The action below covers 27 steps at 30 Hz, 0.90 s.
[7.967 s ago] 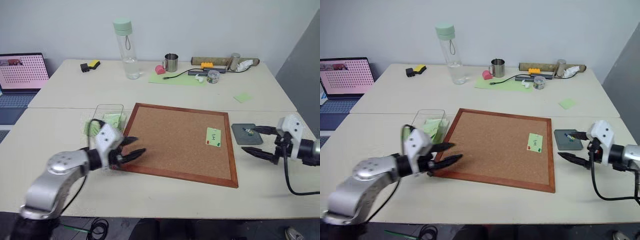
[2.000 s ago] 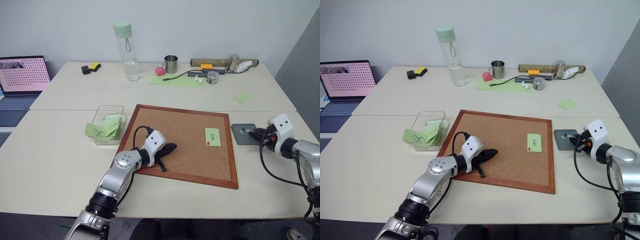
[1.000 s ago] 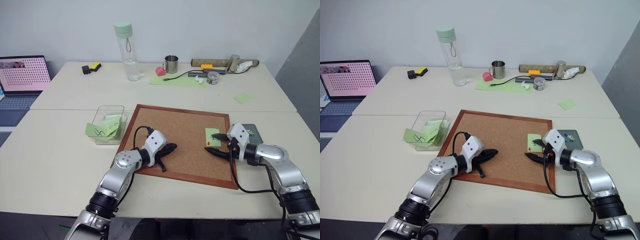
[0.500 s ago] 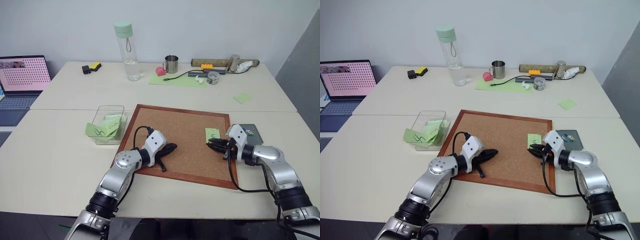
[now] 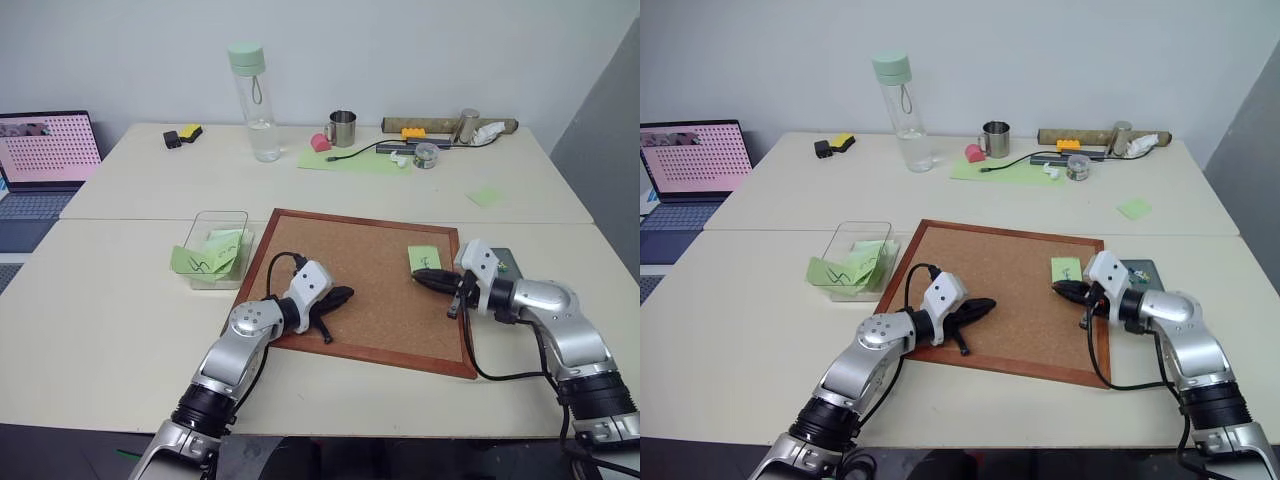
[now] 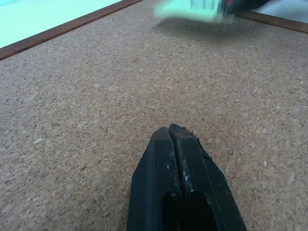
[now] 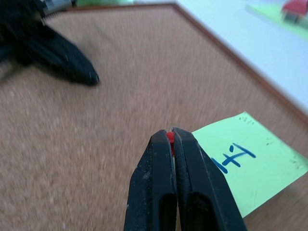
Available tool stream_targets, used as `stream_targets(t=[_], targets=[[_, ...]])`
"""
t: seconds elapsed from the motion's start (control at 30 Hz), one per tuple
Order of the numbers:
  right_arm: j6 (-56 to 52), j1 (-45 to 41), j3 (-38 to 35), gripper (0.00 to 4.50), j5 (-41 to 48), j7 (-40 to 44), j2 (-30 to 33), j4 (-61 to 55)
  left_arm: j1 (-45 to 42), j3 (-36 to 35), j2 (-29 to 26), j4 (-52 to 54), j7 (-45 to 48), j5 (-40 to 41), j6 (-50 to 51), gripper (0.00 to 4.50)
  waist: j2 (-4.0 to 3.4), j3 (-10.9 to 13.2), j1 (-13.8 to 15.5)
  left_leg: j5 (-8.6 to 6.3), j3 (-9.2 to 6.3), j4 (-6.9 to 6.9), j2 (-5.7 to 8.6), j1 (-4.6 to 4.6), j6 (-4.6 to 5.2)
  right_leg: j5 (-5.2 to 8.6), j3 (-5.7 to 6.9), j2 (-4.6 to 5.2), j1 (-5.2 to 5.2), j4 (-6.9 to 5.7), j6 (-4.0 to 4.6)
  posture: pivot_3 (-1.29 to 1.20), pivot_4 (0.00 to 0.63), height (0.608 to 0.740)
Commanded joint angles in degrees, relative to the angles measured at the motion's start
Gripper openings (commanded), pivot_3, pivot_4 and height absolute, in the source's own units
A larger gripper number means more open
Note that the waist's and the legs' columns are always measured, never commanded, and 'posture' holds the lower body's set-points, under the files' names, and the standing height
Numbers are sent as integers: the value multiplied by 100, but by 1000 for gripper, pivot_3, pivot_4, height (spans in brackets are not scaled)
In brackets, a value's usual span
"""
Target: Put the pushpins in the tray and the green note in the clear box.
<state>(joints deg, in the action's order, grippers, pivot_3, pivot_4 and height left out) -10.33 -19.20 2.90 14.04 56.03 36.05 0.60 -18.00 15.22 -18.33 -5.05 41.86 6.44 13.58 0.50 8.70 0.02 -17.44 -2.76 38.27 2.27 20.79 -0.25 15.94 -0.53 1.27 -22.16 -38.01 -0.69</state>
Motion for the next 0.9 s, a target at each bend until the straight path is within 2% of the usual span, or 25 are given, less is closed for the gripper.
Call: stream_targets(t=[0.03, 0.1, 0.17, 0.2, 0.3, 0.33, 0.4, 0.43, 0.47, 0.7, 0.73, 0.9], targets=[[393, -74, -64, 37, -181, 61, 218, -343, 111, -25, 58, -55, 74, 175, 516, 0, 1, 0, 4, 0, -1, 0, 0, 0, 0, 0, 1, 0, 1, 1, 0, 0, 150, 740], [687, -76, -4, 37, -371, 40, 290, -344, 50, -239, 139, 247, 110, 524, 844, 0, 3, 1, 2, 0, 0, 1, 0, 0, 0, 0, 1, 0, 1, 0, 0, 0, 150, 740], [954, -80, 32, 0, -527, -9, 312, -318, -21, -462, 206, 536, 125, 898, 1219, 377, 7, 5, -2, 0, 0, 1, 0, 1, 0, 0, 1, 0, -1, -1, 0, 0, 150, 740], [1145, -105, 54, 0, -646, -80, 299, -279, -84, -644, 251, 754, 138, 1246, 1552, 402, 10, 7, -4, 0, 0, 0, 0, 3, 0, 0, 1, 0, -3, -1, 0, 0, 150, 740], [1601, -161, 106, 0, -904, -189, 271, -157, -203, -1107, 402, 1174, 97, 2114, 2399, 991, 21, 18, -7, 1, 0, 1, 0, 11, -2, 0, 2, 0, -11, -3, 0, 0, 150, 740], [1783, -180, 120, 0, -989, -222, 266, -112, -238, -1271, 467, 1263, 62, 2415, 2668, 1064, 28, 24, -7, 2, 0, 2, -1, 11, -3, 0, 2, 0, -11, -3, 0, 0, 150, 740], [2117, -232, 131, 0, -1123, -301, 247, -37, -322, -1643, 648, 1361, -70, 3053, 3198, 1540, 37, 30, -8, 2, -2, 5, -1, 11, -4, 0, 4, 0, -11, -4, 0, 0, 150, 740], [2258, -256, 130, 0, -1176, -339, 242, -14, -353, -1759, 718, 1361, -127, 3247, 3353, 1622, 38, 30, -8, 2, -3, 6, -1, 11, -4, 0, 4, 0, -11, -4, 0, 0, 150, 740], [2413, -288, 129, 0, -1235, -383, 238, 14, -394, -1873, 808, 1336, -218, 3423, 3490, 1903, 39, 31, -8, 3, -3, 7, -1, 12, -6, 0, 4, 0, -10, -4, 0, 0, 150, 740], [3301, -407, 164, 0, -1455, -406, 362, -25, -664, -2144, 1422, 944, -751, 3858, 3723, 3136, 43, 33, -3, 14, -2, 11, 0, 12, -26, 0, 5, 0, -8, -2, 0, 0, 150, 740], [3352, -401, 176, 0, -1456, -379, 378, -58, -733, -2168, 1496, 872, -798, 3889, 3703, 3419, 44, 34, 1, 15, -2, 13, 0, 12, -27, 0, 5, 0, -7, -3, 0, 0, 150, 740], [3437, -377, 325, 0, -1454, -303, 389, -271, -1234, -2297, 1830, 469, -892, 4153, 3732, 3485, 50, 37, 5, 15, -3, 18, 1, 13, -28, 0, 6, -1, -6, -4, 0, 0, 150, 740]])
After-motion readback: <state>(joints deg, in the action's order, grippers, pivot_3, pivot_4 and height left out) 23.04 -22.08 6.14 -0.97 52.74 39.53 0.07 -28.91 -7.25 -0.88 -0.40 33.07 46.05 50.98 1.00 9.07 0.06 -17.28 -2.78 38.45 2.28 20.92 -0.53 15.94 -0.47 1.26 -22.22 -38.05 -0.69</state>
